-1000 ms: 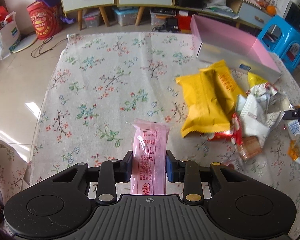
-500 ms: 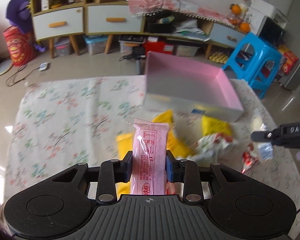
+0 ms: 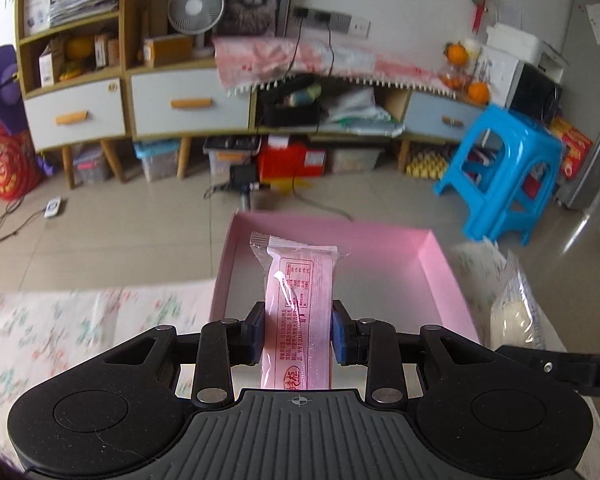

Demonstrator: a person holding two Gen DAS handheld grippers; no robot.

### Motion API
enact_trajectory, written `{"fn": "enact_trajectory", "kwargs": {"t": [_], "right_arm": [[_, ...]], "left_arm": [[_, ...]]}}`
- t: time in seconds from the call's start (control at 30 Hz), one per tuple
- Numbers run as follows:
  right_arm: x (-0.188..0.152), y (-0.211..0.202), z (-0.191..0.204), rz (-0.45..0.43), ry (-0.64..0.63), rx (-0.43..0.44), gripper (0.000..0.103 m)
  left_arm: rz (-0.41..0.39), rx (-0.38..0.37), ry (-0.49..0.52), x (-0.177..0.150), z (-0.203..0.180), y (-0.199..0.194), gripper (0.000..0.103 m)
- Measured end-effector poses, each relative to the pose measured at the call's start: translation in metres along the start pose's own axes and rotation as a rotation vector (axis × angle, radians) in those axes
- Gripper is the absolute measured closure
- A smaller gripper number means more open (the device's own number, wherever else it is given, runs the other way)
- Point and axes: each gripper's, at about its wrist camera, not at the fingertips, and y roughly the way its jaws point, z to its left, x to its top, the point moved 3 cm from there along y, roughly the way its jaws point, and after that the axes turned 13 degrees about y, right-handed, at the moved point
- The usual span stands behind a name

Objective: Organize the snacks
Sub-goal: 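Carry both packs into the pink box and open both tools to release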

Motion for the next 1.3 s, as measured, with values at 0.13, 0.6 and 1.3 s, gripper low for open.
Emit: {"fn": "enact_trajectory", "kwargs": {"t": [0.13,0.6,1.3], "right_arm": [[0.017,0.016,-0.004,-0.083,-0.037,0.007,0.094],[-0.002,0.07,-0.031,-0.056,-0.105,-0.093,0.094],[-0.026,0.05,0.01,-0.039,-0.307,-0.101,0.091]], "left_arm": [[-0.023,0.051,0.024,-0.005,-0.002,0.027,0.074],[0.142,0.096,0.083,-0.044,0.004,0.05,0.073],[0.189,0.076,-0.075,-0.077,0.017,0.013,0.069]]}}
